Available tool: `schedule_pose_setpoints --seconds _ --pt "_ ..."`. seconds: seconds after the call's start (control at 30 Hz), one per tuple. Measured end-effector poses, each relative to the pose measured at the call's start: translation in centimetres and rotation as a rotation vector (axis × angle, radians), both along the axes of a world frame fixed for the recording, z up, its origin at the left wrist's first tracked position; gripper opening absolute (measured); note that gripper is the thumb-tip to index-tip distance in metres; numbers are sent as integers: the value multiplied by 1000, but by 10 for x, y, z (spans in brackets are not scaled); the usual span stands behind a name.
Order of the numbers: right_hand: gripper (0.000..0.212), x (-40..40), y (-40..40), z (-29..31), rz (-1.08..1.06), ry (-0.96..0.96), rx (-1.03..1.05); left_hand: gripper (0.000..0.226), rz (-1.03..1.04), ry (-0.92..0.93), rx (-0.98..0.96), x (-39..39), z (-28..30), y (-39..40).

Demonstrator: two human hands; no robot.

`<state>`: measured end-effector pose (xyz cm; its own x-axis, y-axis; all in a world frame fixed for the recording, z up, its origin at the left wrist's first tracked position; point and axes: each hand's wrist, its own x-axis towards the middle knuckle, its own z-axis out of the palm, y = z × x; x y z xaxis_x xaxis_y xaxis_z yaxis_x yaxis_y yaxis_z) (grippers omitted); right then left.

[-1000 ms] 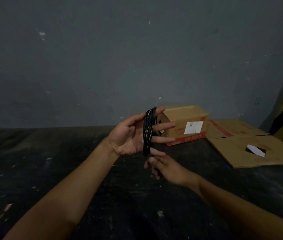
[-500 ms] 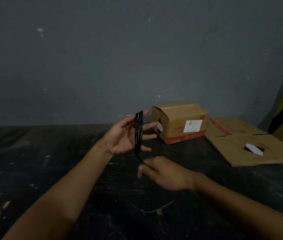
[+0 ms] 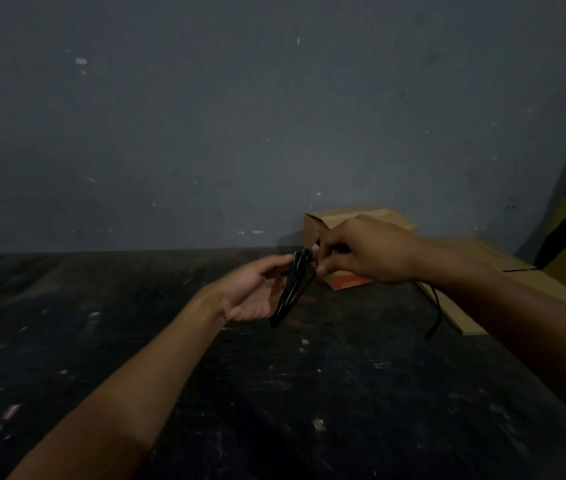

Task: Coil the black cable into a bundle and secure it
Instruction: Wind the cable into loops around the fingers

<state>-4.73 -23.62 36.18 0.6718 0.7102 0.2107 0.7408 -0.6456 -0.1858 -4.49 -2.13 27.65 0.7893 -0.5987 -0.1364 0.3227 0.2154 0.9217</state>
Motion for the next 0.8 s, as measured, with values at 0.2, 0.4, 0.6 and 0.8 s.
schedule_pose_setpoints --seconds 0.2,0.4,0.6,0.8 --pt "5 3 -4 17 14 -113 -44 57 38 -42 195 -4 4 -4" --pt "8 16 -16 22 13 -169 43 59 -169 -30 184 -12 8 -4" --pt "15 30 -26 -4 9 -129 308 54 -362 -86 -39 -22 14 -7" --pt "29 36 -22 -63 -99 10 391 52 -400 -189 -205 -25 25 -13"
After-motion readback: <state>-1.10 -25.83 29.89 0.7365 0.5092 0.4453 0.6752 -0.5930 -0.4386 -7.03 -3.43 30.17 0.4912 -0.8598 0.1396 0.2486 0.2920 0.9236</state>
